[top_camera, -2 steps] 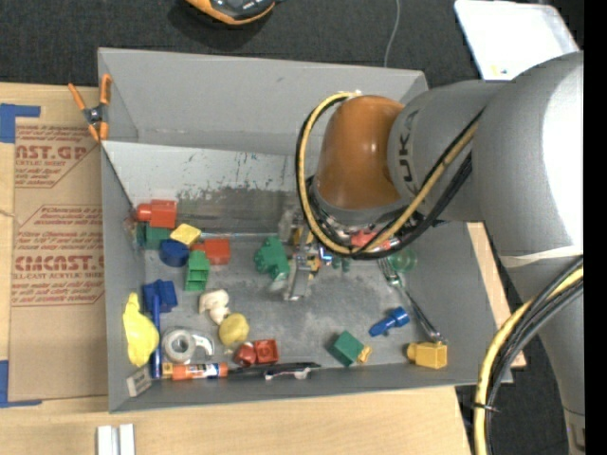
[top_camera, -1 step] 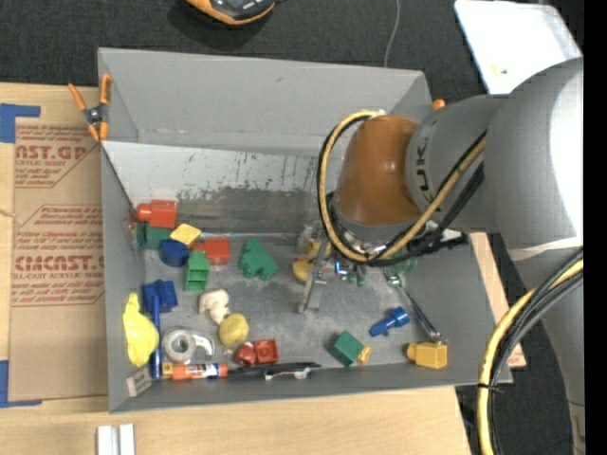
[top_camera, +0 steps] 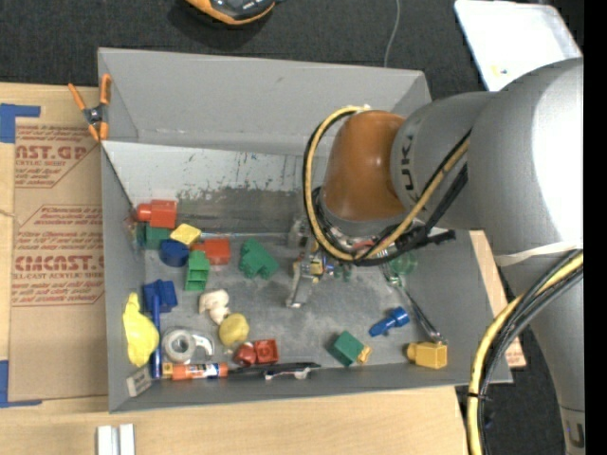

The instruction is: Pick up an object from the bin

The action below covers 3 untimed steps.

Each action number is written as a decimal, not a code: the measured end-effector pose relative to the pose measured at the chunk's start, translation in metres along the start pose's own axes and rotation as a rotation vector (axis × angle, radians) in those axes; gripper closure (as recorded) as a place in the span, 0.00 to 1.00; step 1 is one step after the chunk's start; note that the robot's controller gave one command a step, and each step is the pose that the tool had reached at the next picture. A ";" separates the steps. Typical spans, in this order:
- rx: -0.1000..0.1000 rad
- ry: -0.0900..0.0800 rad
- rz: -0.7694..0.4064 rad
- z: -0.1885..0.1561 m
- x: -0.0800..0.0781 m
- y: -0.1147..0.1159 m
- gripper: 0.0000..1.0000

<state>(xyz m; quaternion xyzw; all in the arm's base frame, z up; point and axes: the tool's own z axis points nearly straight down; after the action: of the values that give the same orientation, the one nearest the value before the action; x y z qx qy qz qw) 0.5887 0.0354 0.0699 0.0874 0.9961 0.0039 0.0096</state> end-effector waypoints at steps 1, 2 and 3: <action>0.001 0.006 0.092 0.000 -0.004 -0.033 0.00; -0.001 0.000 0.075 0.000 0.005 -0.054 0.00; 0.000 0.001 0.189 0.000 0.005 -0.020 0.00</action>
Offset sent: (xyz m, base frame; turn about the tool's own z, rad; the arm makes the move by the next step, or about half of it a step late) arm -0.0157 -0.0525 0.0001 0.0756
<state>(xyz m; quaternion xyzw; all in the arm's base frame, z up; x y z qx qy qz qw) 0.5805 0.0163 0.0700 0.1809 0.9835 0.0046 0.0088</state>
